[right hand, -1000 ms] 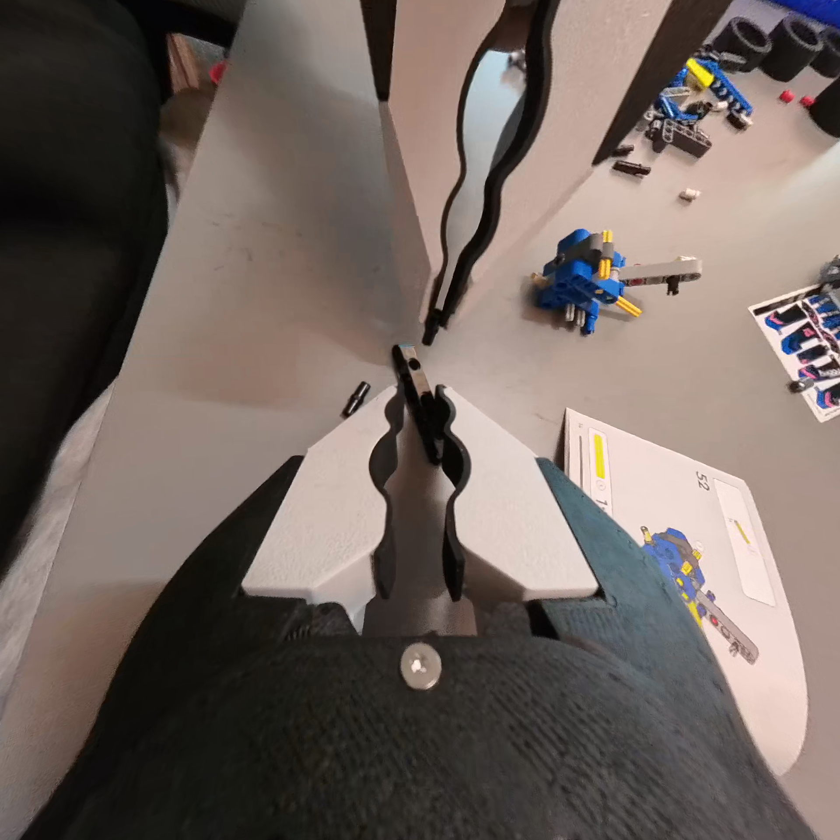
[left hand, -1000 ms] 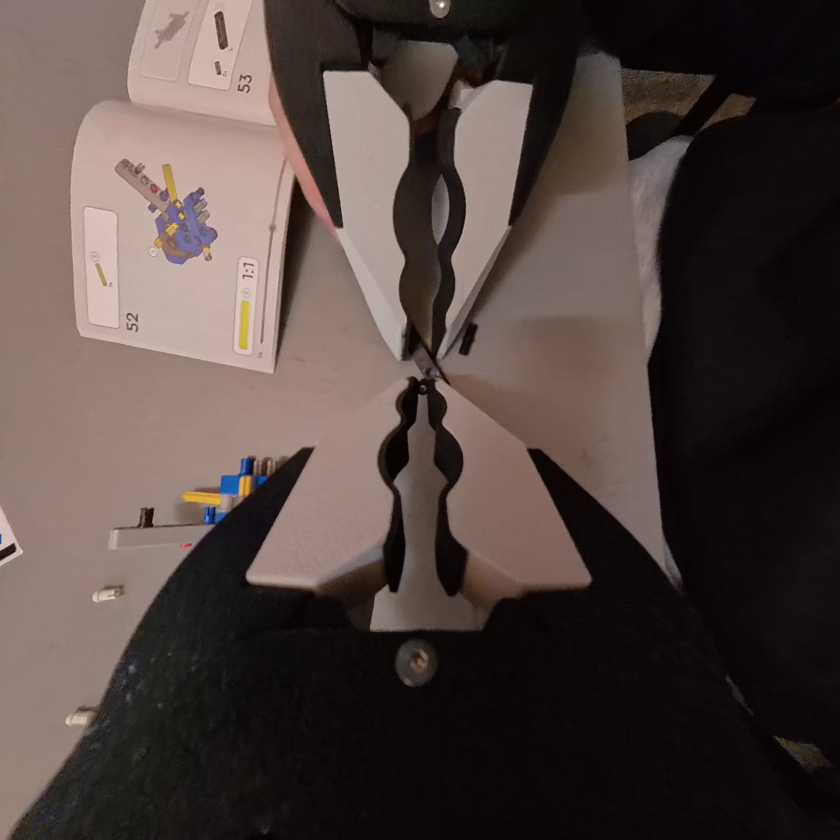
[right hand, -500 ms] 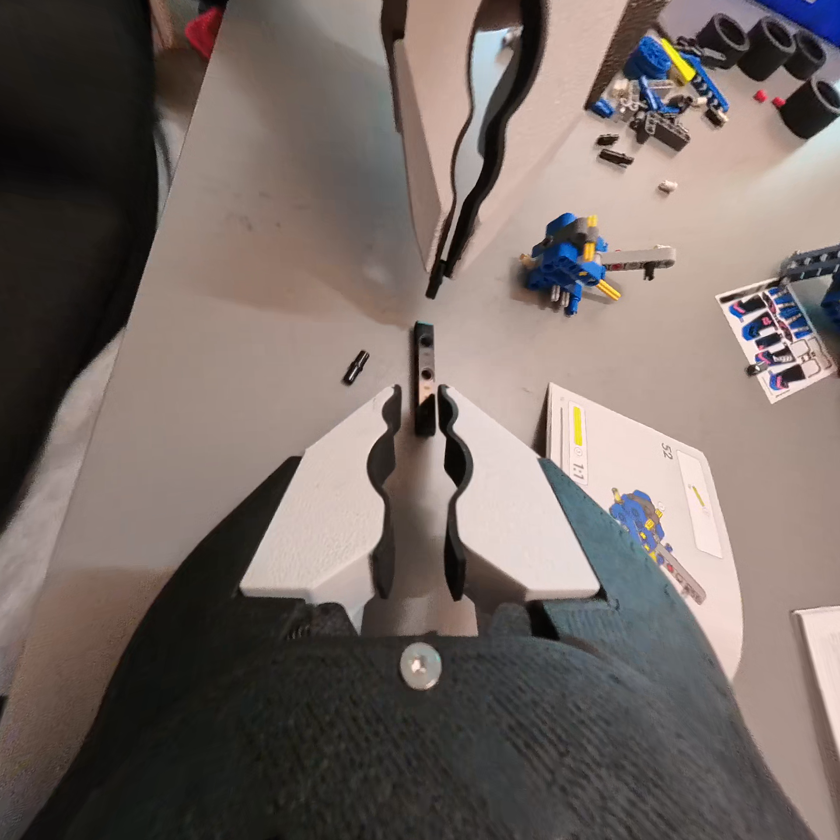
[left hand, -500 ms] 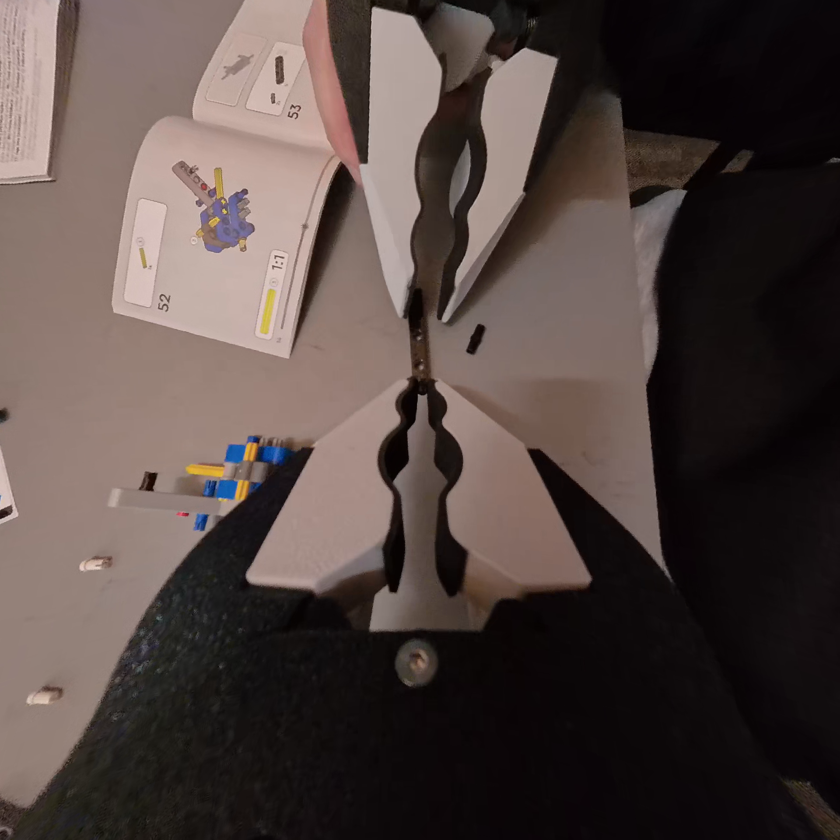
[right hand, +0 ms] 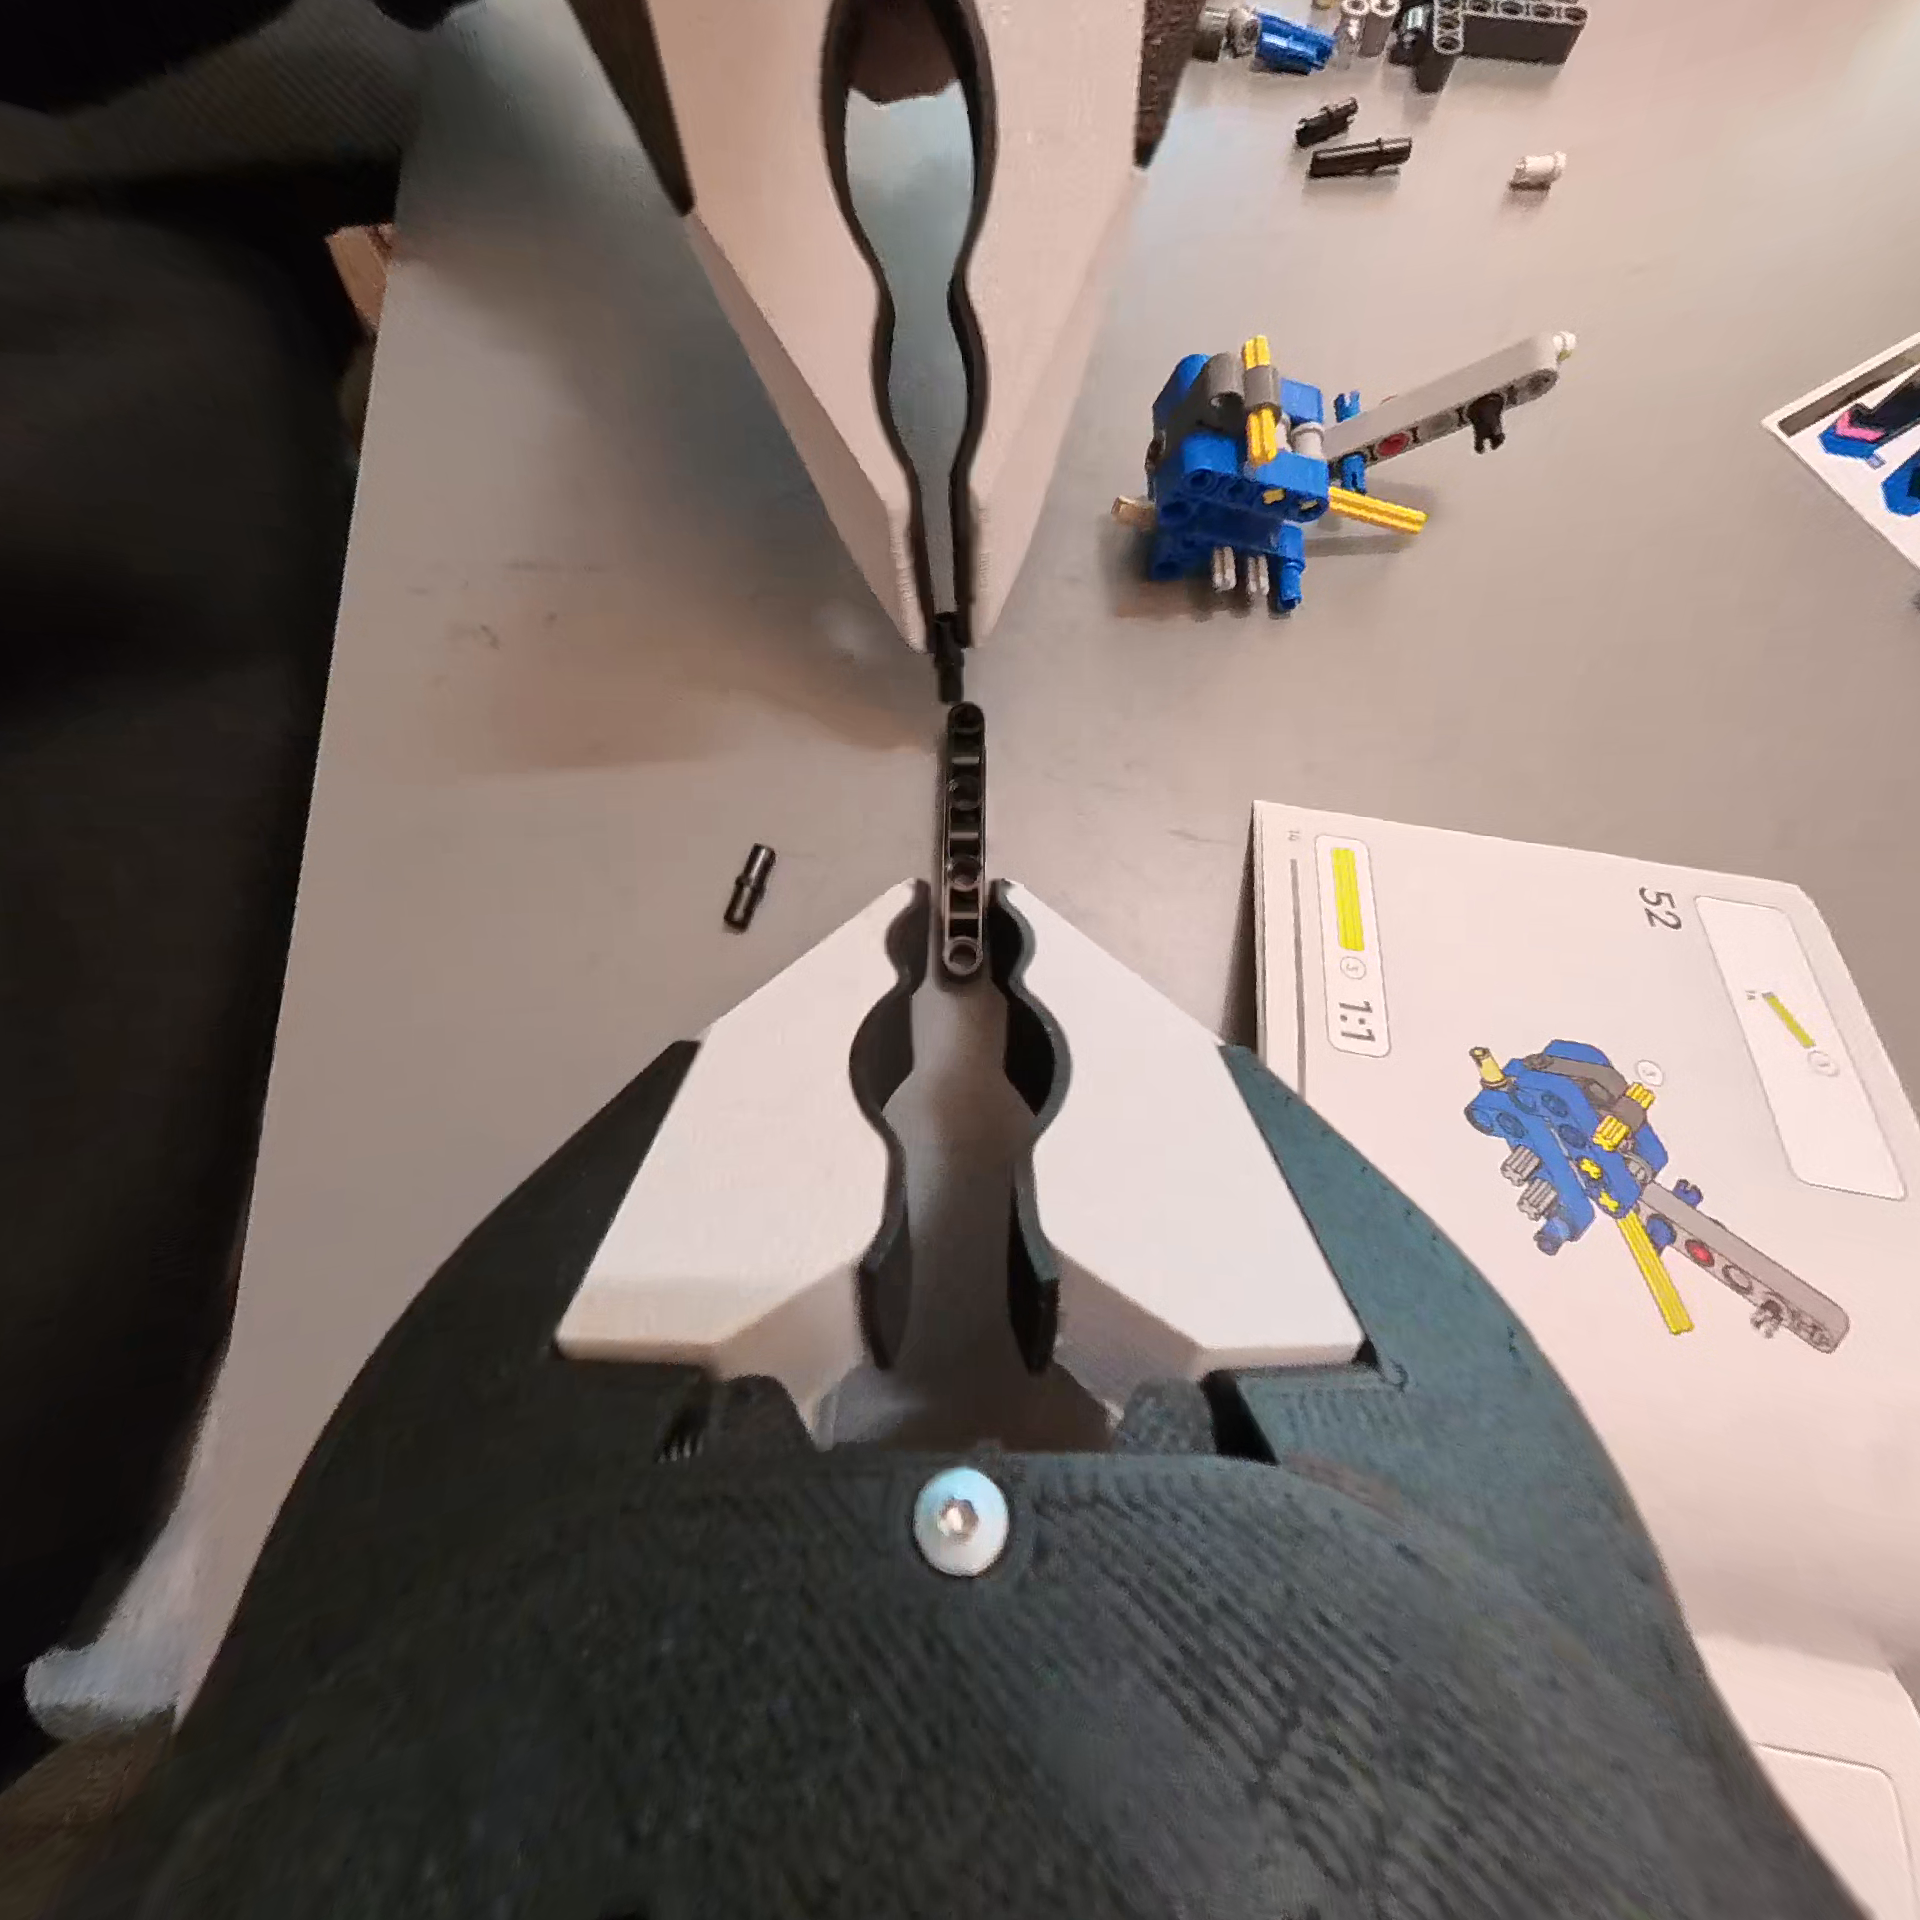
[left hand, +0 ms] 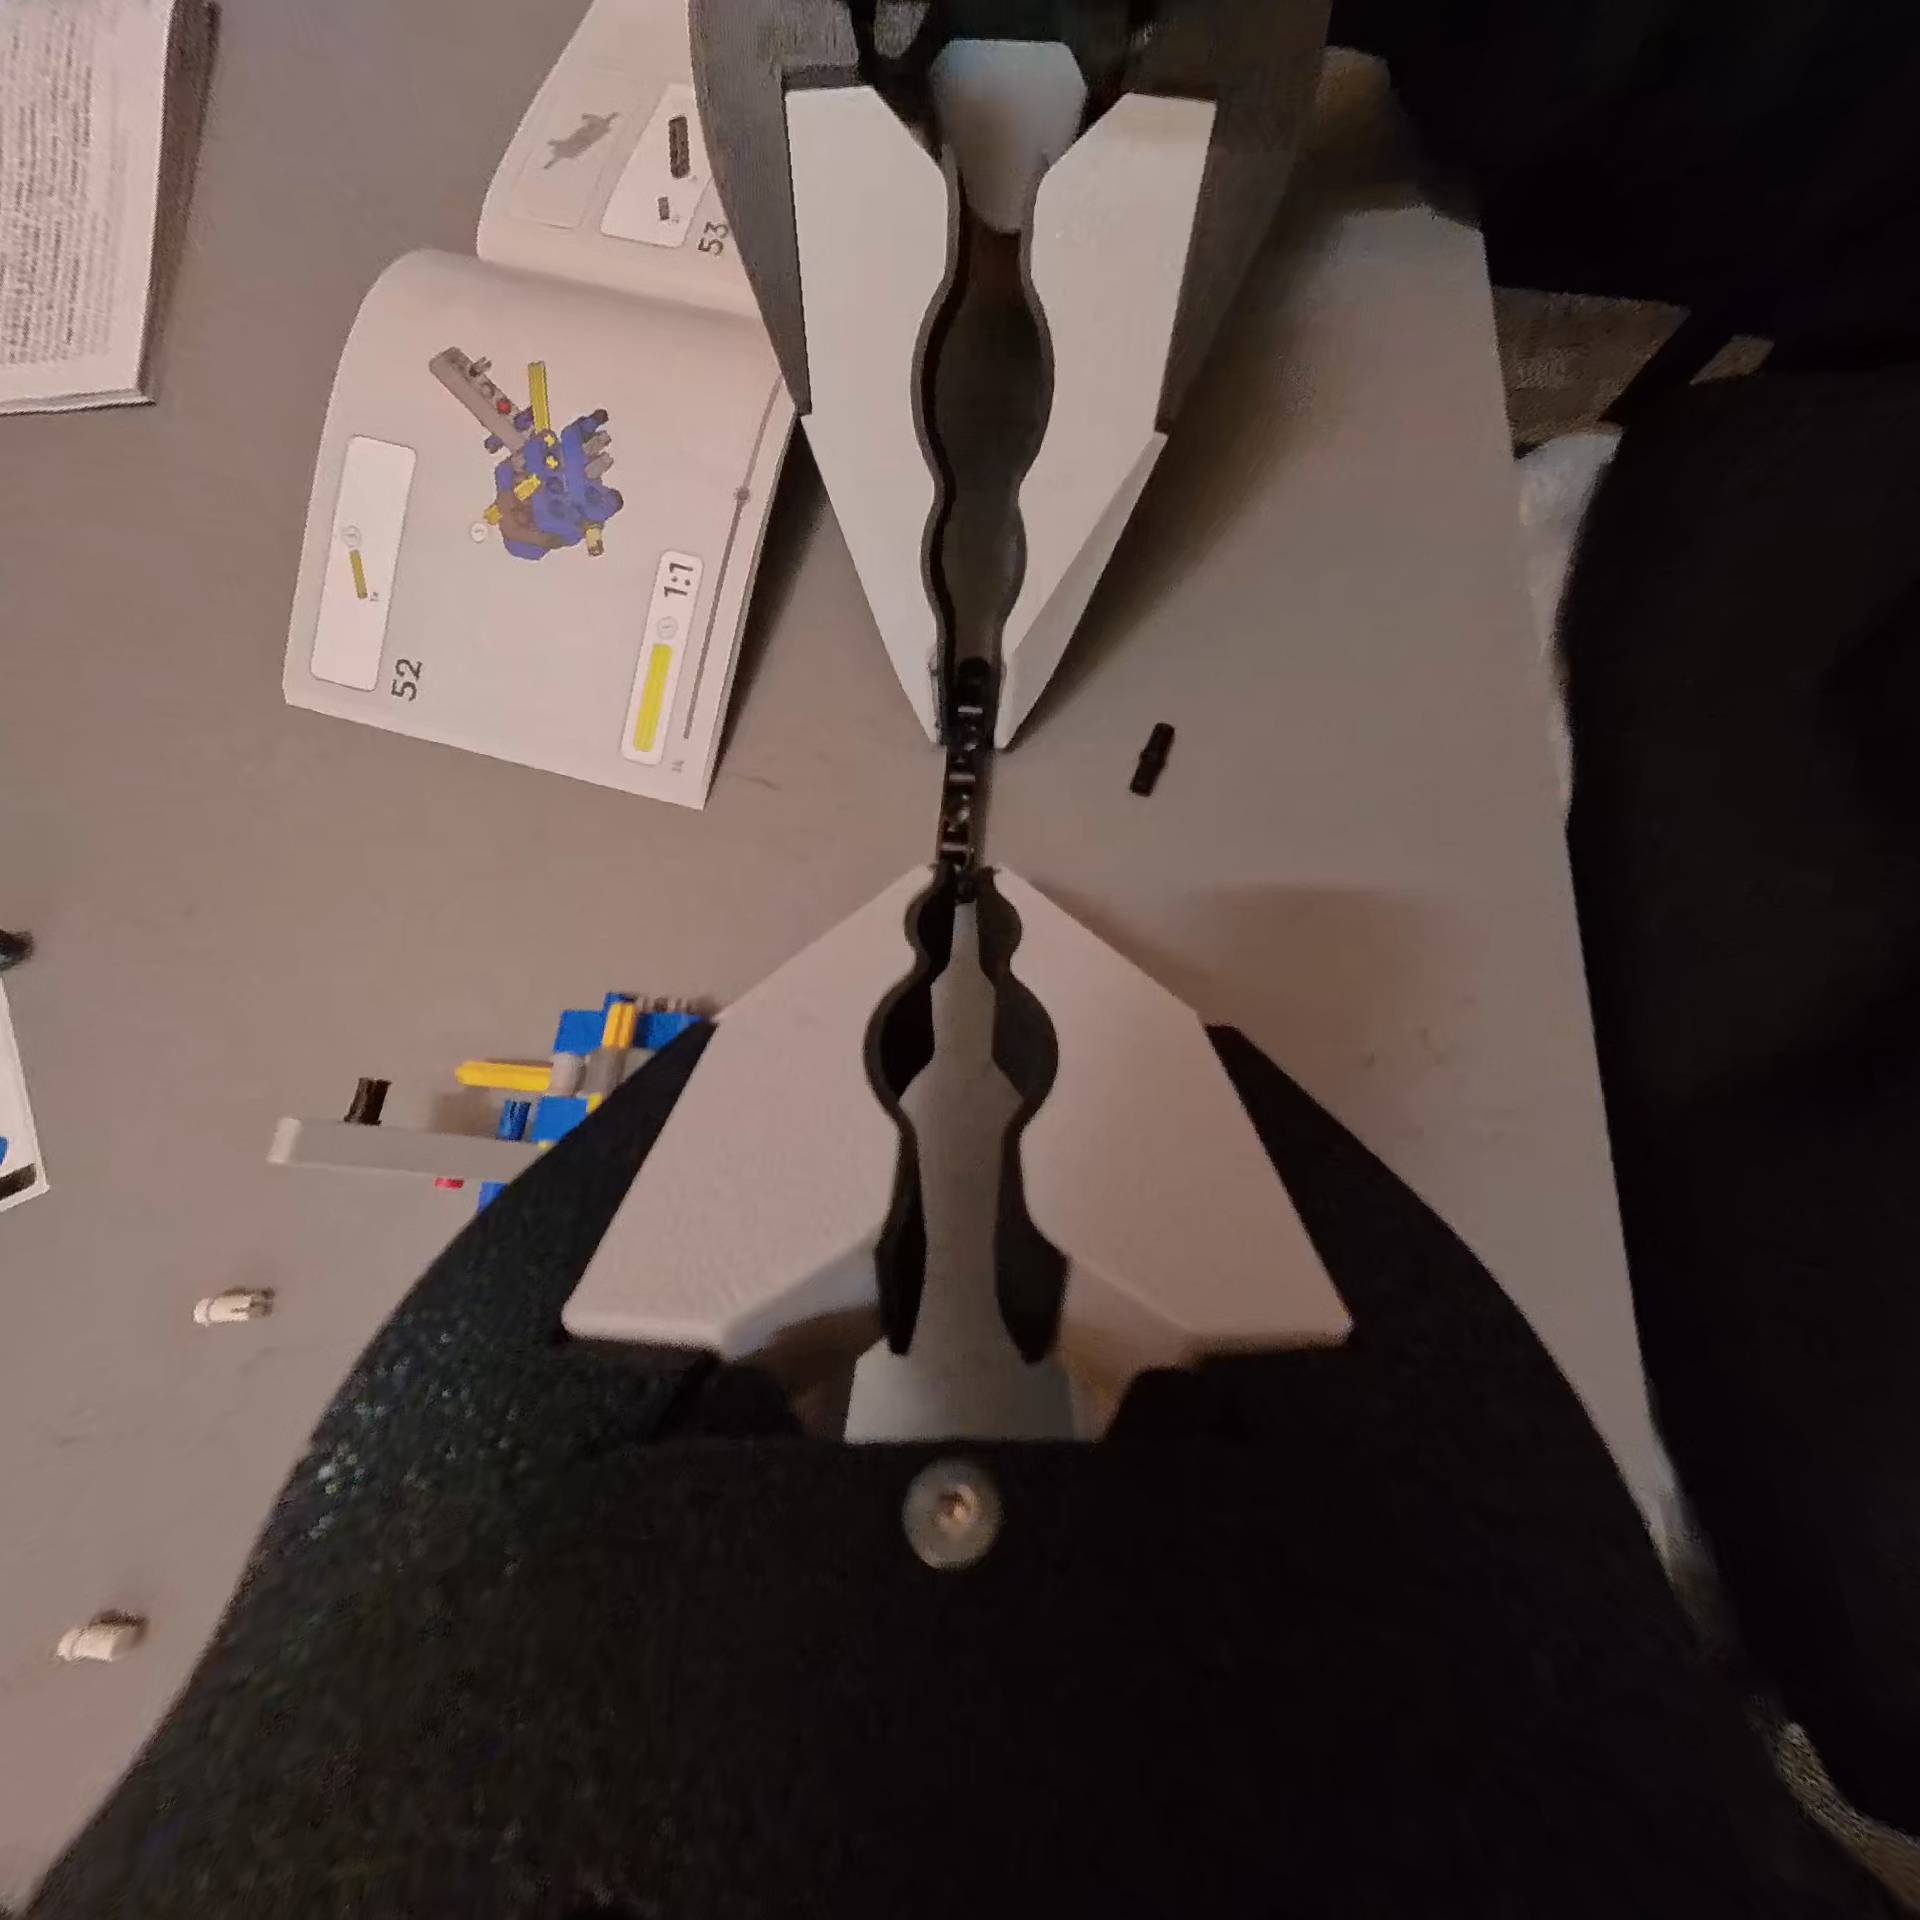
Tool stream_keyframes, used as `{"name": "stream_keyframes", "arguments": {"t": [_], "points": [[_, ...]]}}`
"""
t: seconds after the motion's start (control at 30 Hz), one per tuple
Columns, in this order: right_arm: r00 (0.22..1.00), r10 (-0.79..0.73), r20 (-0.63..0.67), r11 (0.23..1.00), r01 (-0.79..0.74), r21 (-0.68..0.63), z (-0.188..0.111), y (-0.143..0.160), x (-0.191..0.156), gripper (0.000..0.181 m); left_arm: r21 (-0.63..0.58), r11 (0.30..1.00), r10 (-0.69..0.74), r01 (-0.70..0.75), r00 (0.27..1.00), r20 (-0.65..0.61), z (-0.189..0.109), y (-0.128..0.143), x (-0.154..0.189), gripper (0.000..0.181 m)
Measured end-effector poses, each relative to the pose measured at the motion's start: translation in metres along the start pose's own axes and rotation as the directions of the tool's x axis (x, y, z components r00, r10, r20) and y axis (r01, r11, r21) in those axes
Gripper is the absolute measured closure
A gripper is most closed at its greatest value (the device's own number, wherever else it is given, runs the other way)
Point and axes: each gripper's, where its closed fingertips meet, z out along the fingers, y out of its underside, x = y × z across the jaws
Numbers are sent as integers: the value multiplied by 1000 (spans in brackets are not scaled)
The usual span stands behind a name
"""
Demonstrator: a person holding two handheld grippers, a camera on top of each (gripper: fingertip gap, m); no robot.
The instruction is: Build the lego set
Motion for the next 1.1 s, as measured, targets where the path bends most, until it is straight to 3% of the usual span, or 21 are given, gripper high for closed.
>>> {"name": "stream_keyframes", "arguments": {"t": [0.03,0.13,0.27,0.53,0.73,1.1], "points": [[1000,-6,-8,1000,5,-11,0,0,1,162,1,1000,-4,4,1000,4,-1,2,-1,180],[998,-34,-50,999,32,-35,-1,-2,6,149,15,1000,-19,19,1000,0,-4,2,-2,180],[996,-64,-62,996,68,50,6,-19,6,161,8,1000,-12,12,1000,-3,-5,1,-5,180],[992,-116,-44,993,117,10,21,-19,0,175,-35,999,17,-19,999,-52,2,2,-3,180],[994,-103,-33,995,103,9,22,-19,0,174,-64,997,43,-47,998,-54,4,5,0,180],[995,-95,-28,995,96,8,22,-19,0,175,-257,940,222,-223,974,-34,4,6,-1,180]]}}
